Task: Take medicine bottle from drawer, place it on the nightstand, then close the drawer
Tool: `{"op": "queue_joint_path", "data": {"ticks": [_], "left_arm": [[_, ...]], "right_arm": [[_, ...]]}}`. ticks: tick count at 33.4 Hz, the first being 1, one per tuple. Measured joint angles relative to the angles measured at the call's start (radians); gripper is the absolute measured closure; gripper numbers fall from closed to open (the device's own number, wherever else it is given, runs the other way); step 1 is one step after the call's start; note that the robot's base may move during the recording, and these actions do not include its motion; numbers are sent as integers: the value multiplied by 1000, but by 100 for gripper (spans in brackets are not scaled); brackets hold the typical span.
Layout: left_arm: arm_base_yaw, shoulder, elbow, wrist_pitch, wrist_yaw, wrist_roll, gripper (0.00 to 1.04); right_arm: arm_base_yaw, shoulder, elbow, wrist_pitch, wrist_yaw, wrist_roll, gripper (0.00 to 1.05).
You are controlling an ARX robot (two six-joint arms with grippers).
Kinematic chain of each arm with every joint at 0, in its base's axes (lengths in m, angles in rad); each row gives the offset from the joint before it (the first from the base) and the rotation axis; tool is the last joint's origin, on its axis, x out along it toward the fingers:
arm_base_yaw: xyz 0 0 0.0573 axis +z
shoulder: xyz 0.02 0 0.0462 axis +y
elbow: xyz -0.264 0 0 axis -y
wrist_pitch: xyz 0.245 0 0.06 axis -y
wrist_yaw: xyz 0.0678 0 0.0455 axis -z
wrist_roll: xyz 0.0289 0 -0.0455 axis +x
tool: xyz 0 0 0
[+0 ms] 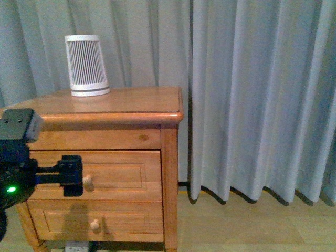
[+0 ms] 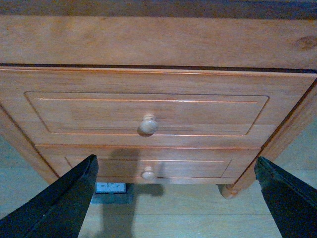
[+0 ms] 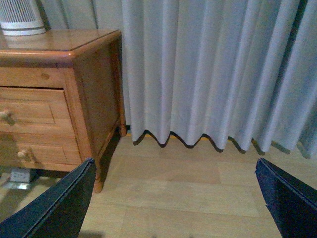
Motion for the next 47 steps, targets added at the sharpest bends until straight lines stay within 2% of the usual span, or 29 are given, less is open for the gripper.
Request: {"op": "queue_joint_path", "data": {"ticks": [4, 18, 36, 47], "left_arm": [[-12, 151, 122, 18, -8, 28, 7], [-8, 418, 304, 96, 26, 52, 7], [33, 555, 465, 106, 32, 132, 7], [30, 587, 561, 47, 41, 114, 7]], "right_arm": [[0, 0, 0, 0, 0, 0, 7], [0, 0, 0, 0, 0, 0, 7], [0, 0, 0, 0, 0, 0, 7], [0, 0, 0, 0, 0, 0, 7]]}}
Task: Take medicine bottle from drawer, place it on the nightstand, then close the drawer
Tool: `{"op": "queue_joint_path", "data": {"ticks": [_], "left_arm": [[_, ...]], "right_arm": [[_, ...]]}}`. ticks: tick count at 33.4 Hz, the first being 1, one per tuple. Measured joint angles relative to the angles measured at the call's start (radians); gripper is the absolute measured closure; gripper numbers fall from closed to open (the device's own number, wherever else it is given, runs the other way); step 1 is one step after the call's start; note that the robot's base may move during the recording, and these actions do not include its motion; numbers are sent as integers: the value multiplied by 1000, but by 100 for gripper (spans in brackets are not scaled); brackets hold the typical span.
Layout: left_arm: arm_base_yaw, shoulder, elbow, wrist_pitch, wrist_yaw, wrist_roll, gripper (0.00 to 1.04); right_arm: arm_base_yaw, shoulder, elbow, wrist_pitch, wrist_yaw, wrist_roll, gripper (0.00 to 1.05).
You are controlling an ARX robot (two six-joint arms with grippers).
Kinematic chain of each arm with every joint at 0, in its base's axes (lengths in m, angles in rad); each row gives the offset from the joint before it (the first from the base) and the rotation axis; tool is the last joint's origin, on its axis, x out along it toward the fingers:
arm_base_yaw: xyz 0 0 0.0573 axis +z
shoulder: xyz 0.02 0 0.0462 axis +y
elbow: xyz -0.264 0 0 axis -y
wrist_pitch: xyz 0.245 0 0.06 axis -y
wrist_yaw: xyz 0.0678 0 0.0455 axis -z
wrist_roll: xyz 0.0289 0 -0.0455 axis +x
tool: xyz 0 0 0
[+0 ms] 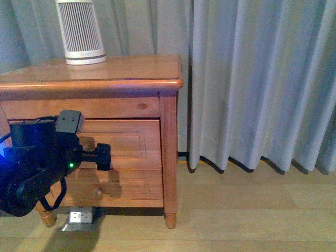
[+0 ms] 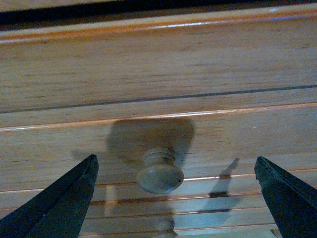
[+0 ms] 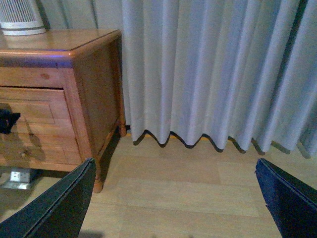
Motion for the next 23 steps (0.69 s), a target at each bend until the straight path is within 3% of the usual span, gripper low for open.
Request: {"op": "queue_joint_path", "data": {"ticks": [12, 23], "left_arm": [[0, 41, 52, -26, -1, -12, 9], [6, 44, 55, -29, -2, -19, 61]], "right_arm": [[0, 0, 0, 0, 0, 0, 7], [0, 0, 0, 0, 0, 0, 7]]}}
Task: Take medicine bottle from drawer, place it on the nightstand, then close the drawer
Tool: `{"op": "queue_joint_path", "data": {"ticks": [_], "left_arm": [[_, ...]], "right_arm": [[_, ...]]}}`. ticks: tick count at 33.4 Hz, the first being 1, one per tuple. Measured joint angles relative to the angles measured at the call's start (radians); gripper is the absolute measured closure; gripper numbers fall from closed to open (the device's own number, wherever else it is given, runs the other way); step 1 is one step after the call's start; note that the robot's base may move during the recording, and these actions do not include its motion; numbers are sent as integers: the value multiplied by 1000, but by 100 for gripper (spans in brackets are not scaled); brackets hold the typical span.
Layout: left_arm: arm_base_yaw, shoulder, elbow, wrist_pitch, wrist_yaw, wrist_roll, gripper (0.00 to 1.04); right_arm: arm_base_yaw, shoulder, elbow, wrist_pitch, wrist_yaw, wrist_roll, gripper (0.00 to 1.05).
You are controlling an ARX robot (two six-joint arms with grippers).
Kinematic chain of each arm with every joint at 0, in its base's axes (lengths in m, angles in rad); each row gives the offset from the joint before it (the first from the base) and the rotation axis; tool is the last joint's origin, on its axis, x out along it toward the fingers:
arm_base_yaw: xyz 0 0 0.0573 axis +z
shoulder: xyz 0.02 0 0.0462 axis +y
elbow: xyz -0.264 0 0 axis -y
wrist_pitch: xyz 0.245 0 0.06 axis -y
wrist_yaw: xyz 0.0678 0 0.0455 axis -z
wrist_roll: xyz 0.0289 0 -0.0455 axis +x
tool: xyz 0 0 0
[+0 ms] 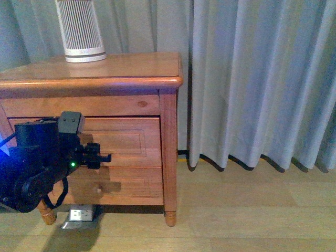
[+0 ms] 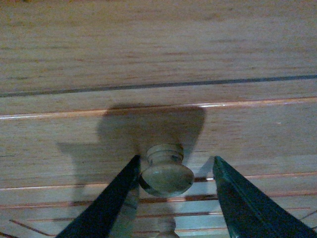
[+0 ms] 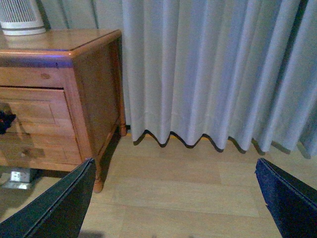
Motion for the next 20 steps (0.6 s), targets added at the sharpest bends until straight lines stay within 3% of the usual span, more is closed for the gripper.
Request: {"op": "queue_joint_path", "data": {"ticks": [6, 20], "left_arm": [[6, 0, 0, 0, 10, -1, 78], [10, -36, -79, 43, -3, -14, 80]], "right_arm": [[0, 0, 0, 0, 0, 0, 7], [0, 0, 0, 0, 0, 0, 7]]}}
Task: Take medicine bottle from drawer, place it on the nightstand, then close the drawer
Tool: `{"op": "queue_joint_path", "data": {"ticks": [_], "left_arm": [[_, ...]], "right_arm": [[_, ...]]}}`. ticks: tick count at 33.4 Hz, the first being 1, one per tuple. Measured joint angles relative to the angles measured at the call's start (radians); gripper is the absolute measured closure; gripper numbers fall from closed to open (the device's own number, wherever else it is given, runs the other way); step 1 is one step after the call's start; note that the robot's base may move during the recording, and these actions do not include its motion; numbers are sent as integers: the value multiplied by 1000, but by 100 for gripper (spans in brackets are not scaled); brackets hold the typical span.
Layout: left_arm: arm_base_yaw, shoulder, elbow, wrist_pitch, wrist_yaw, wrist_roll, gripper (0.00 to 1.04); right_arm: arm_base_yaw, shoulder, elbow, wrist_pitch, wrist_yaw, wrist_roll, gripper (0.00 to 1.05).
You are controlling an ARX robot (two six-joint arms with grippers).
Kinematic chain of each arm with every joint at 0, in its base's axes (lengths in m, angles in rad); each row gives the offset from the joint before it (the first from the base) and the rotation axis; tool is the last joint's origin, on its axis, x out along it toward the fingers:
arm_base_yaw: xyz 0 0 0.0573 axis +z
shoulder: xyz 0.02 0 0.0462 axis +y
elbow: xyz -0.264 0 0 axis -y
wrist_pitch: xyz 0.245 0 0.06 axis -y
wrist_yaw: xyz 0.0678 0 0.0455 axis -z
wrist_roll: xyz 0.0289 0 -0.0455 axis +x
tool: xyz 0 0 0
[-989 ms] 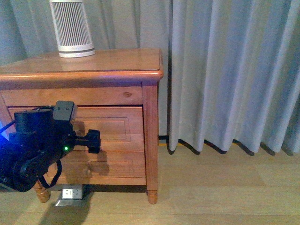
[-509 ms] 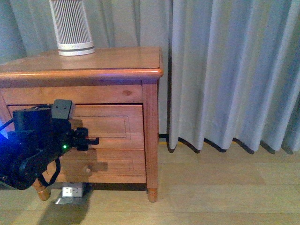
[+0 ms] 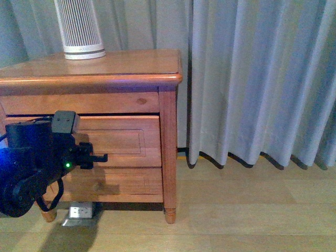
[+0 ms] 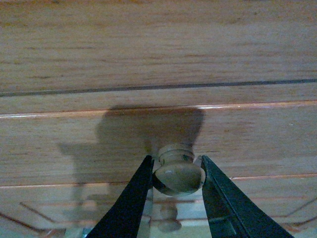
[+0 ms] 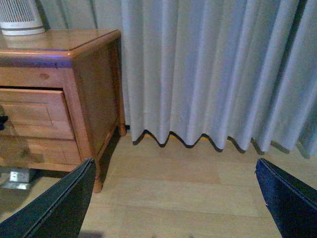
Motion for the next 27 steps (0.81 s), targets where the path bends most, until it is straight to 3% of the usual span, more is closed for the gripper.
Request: {"op": "queue_joint_path", "data": {"ticks": [16, 27], "left_arm": [[0, -267, -551, 180, -3, 10, 80], [-22, -390, -764, 198, -17, 24, 80]], "right_arm": [[0, 0, 0, 0, 0, 0, 7], [0, 0, 0, 0, 0, 0, 7]]}}
